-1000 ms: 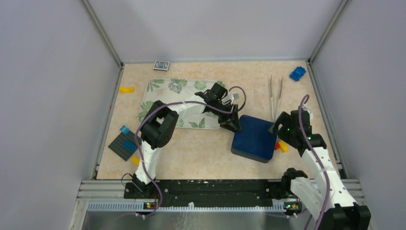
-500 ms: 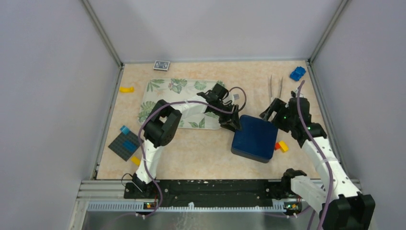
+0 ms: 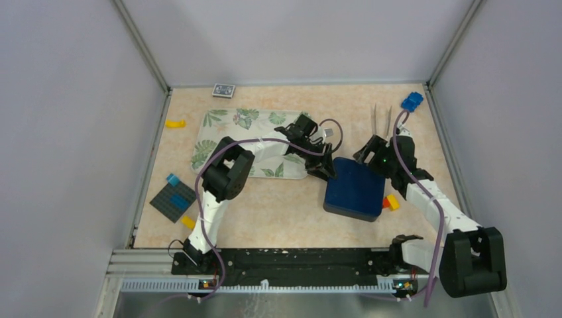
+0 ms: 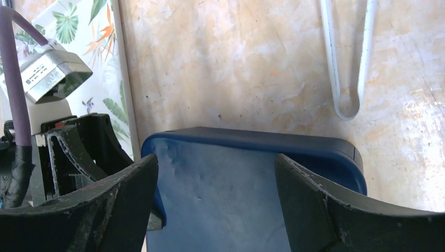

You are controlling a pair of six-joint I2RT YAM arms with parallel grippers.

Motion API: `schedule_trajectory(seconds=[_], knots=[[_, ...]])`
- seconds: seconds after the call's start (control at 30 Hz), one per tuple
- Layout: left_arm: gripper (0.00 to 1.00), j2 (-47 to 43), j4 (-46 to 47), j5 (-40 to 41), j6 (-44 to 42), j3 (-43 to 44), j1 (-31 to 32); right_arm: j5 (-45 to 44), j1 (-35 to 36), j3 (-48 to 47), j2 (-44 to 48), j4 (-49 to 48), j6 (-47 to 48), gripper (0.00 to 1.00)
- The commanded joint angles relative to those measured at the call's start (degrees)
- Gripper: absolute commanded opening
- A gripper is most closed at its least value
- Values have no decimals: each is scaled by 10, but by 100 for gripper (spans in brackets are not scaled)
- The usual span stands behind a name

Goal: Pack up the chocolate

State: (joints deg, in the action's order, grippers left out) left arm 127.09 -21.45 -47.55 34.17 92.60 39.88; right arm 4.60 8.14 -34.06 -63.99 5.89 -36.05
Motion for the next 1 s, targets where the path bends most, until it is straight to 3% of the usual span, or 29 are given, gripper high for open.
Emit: schedule_trajectory(seconds=[0.0,0.27,0.47,0.63,0.73,0.9,0.97], knots=[[51,21,5,29,-18,10,-6,14,5,-24,30,42,13,80],[51,20,-1,31,-25,9,-14,52,67,-83,44,41,-36,80],[51,24,-3,28,-27,10,-18,62,114,-65,-23,-50,-89,80],[51,20,2,30,-22,2,-20,31,123,20,-64,-131,-124,64],[51,15,9,28,-19,-3,-23,24,123,13,-57,-107,-112,49],[51,13,15,19,-14,-4,-25,3,123,-37,10,-45,-84,50],[50,2,18,25,-13,-5,-26,1,123,-65,38,-9,-71,56]])
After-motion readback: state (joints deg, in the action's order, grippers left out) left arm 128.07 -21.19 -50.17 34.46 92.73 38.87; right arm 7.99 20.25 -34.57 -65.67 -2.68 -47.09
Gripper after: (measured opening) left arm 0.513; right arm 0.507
